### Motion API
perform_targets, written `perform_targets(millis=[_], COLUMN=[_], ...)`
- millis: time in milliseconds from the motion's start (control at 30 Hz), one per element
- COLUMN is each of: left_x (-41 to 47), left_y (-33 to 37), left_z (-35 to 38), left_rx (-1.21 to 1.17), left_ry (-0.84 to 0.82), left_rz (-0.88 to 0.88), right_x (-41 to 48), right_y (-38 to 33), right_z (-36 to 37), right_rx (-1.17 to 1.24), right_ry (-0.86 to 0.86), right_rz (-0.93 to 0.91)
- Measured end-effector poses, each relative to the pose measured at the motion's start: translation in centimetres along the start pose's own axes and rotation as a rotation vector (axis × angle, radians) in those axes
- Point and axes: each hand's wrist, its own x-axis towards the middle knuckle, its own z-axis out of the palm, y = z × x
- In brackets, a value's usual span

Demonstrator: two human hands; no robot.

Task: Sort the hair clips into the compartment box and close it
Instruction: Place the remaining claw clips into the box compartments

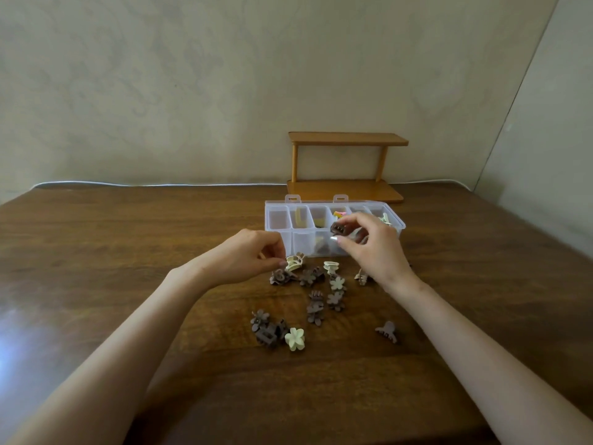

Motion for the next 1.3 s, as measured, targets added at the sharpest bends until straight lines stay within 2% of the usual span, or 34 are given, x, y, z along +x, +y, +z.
perform_targets(millis=[133,300,533,767,967,1100,1167,1233,1300], left_x=[-0.1,-0.1,0.0,0.1,-1.2,-2.8,-3.6,-4.2,-4.4], left_y=[0.0,-0.4,-0.1,0.3,1.5,1.2,1.1,1.3,1.8], left_z=[-0.1,-0.3,-0.1,0.3,-0.6,-0.7,-0.4,0.1,0.9], left_rx=[-0.010,-0.023,-0.016,-0.080,-0.071,-0.032,0.034,0.077,0.111], left_ry=[0.011,0.019,0.002,-0.042,-0.180,-0.477,-0.563,-0.571,-0.516], left_rz=[-0.010,-0.008,0.000,-0.021,0.023,-0.053,-0.117,-0.138,-0.088], right_x=[3.0,5.9,3.1,-1.1,-1.5,-1.6,-1.6,-1.6,-1.6], right_y=[0.2,0.0,0.1,0.3,0.7,0.5,0.5,0.4,0.4], right_z=[0.2,0.7,0.5,2.0,1.9,2.0,2.0,1.9,1.9], right_rx=[-0.122,-0.275,-0.160,-0.098,-0.087,-0.057,-0.056,-0.056,-0.054], right_ry=[0.041,-0.051,0.030,-0.069,-0.115,-0.131,-0.132,-0.132,-0.131], right_rz=[-0.035,-0.025,-0.082,-0.173,-0.162,-0.160,-0.165,-0.163,-0.155])
